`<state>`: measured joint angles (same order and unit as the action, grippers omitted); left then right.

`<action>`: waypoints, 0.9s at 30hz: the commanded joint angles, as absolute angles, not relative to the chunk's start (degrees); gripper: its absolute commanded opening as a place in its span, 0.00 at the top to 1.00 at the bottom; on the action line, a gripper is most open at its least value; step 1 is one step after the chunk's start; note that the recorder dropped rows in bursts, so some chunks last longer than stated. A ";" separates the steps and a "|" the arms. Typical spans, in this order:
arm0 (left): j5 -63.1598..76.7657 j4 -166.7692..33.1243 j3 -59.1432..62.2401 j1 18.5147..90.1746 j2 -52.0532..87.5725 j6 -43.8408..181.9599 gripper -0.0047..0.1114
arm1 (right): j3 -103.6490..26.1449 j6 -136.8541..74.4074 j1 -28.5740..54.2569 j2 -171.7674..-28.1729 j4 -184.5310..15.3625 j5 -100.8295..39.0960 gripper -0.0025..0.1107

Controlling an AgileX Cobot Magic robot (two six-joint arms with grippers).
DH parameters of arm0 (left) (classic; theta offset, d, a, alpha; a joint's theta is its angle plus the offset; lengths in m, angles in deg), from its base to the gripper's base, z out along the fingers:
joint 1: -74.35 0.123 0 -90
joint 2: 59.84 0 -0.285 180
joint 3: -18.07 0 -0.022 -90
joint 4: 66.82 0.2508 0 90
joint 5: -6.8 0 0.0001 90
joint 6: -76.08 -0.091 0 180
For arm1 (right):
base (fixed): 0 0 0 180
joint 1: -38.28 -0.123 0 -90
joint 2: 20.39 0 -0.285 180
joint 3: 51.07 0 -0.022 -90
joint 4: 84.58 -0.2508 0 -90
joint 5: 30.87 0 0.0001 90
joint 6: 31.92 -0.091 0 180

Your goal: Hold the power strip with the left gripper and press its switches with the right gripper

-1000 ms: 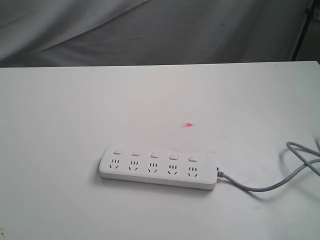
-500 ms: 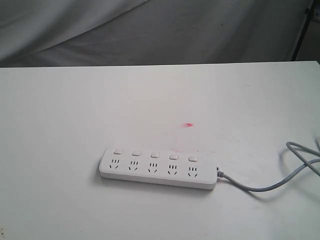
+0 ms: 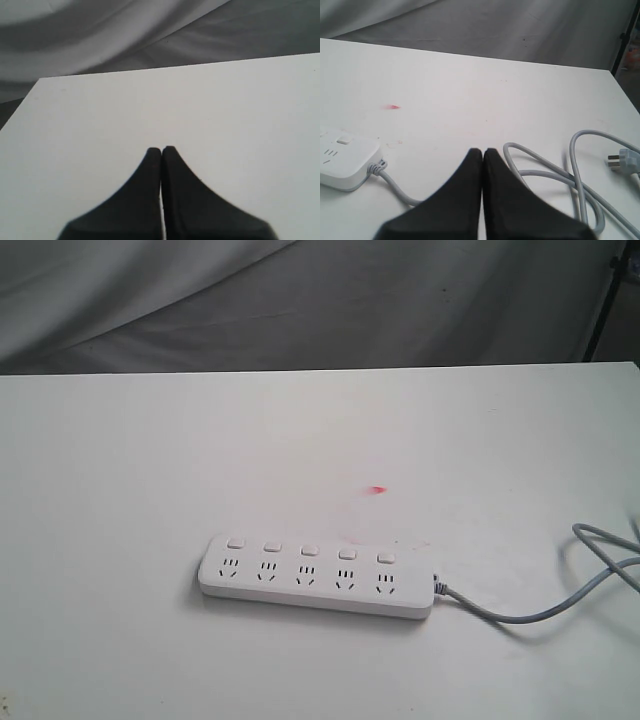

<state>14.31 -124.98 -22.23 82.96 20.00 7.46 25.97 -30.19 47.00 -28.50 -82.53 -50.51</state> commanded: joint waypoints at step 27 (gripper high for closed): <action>-45.26 -154.82 -19.12 108.30 26.34 -43.92 0.96 | 26.14 -29.80 46.77 -28.17 -82.65 -50.43 0.98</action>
